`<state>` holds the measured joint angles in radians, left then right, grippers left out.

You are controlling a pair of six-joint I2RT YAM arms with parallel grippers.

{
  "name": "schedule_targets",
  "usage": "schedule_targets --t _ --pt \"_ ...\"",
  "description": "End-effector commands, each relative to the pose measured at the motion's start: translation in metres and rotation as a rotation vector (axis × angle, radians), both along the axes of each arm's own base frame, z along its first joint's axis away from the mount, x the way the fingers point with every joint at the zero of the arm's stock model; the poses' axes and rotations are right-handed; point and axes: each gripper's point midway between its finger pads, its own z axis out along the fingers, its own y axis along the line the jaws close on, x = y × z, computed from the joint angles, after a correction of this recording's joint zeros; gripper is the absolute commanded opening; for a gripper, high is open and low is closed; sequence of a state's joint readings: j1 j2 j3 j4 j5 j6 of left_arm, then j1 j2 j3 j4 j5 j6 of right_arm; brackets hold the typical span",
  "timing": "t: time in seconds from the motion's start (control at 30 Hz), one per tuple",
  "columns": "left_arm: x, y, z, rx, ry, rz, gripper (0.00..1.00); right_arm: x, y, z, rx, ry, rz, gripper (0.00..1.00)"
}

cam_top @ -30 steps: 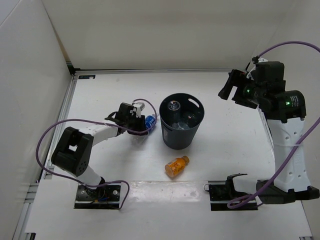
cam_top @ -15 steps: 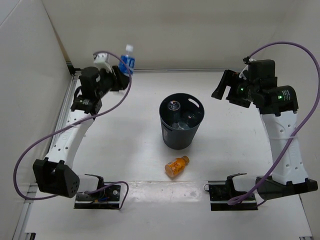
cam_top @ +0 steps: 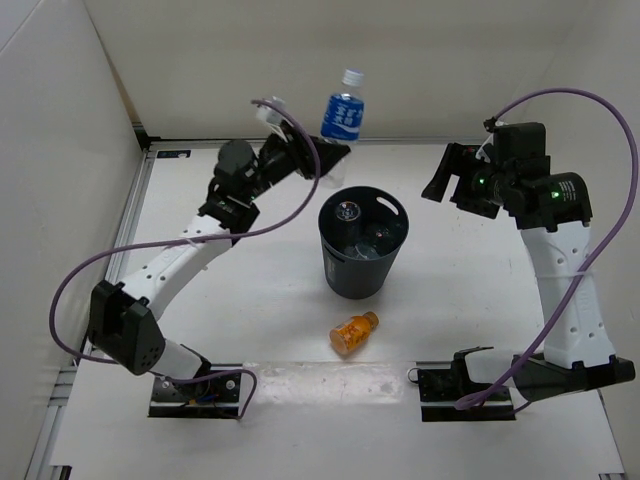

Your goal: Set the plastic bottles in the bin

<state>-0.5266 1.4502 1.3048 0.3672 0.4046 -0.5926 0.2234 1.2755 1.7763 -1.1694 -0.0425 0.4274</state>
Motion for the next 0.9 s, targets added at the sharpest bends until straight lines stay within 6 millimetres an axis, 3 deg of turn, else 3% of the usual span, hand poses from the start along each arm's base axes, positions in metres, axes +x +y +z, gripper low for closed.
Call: schedule_targets --t 0.0,0.2,0.4,0.57,0.6,0.87 --pt "-0.035 -0.025 0.017 -0.108 -0.037 -0.13 0.52 -0.005 -0.003 0.012 0.013 -0.052 -0.006 0.9" --pt "-0.064 -0.057 -0.006 -0.073 0.003 -0.277 0.52 -0.006 -0.003 0.009 0.011 -0.044 -0.006 0.9" --pt "-0.074 -0.064 -0.05 -0.029 0.056 -0.332 0.64 -0.006 0.0 0.004 0.024 -0.028 -0.001 0.9" --pt "-0.077 -0.066 -0.078 0.036 0.072 -0.327 0.83 -0.007 0.003 0.0 0.03 -0.016 0.009 0.9" --pt "-0.077 -0.066 -0.082 0.043 0.077 -0.329 1.0 -0.007 0.003 0.0 0.028 -0.019 0.009 0.9" --pt "-0.065 -0.056 -0.051 0.039 -0.009 -0.287 1.0 -0.006 0.004 -0.001 0.025 -0.016 0.014 0.9"
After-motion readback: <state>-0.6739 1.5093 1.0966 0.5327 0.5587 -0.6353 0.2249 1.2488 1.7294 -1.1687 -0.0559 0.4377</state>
